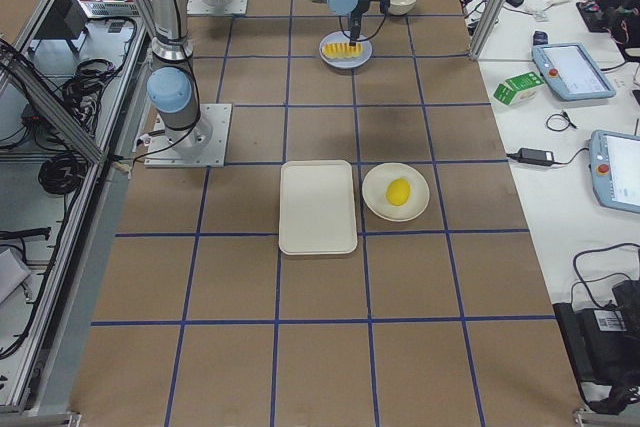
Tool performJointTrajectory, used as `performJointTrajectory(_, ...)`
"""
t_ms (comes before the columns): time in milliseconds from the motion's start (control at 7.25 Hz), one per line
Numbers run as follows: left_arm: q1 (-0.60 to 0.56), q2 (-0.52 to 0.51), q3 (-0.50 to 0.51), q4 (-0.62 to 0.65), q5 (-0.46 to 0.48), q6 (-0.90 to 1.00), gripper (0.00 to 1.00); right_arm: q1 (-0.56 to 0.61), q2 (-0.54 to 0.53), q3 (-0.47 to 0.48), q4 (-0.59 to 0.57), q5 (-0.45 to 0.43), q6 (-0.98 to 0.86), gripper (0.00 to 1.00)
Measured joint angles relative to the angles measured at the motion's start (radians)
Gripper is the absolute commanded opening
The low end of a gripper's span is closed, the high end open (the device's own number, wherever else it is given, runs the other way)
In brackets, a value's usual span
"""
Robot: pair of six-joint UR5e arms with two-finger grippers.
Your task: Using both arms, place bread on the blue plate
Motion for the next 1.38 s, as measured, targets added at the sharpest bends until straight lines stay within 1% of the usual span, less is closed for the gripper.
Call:
performJointTrajectory(138, 0.0, -0.001, 0.001, 0.001, -0.001, -0.004, 1.0, -0.079, -0.054, -0.009, 0.067, -0.013, -0.062, 1.0)
performJointTrajectory(276, 0.0, -0.001, 0.002, 0.002, -0.001, -0.006, 1.0, -0.13, -0.098, -0.023, 0.121, -0.04, -0.117, 1.0)
performJointTrajectory(552, 0.0, -0.001, 0.001, 0.002, -0.001, -0.007, 1.0, -0.167, -0.17, -0.051, 0.196, -0.096, -0.157, 1.0)
performJointTrajectory(966, 0.001, -0.005, 0.004, 0.013, 0.0, -0.001, 1.0, -0.17, -0.243, -0.054, 0.216, -0.105, -0.156, 1.0)
performJointTrajectory(1379, 0.001, -0.021, 0.017, 0.024, 0.0, 0.006, 1.0, -0.168, -0.253, -0.051, 0.218, -0.102, -0.153, 1.0)
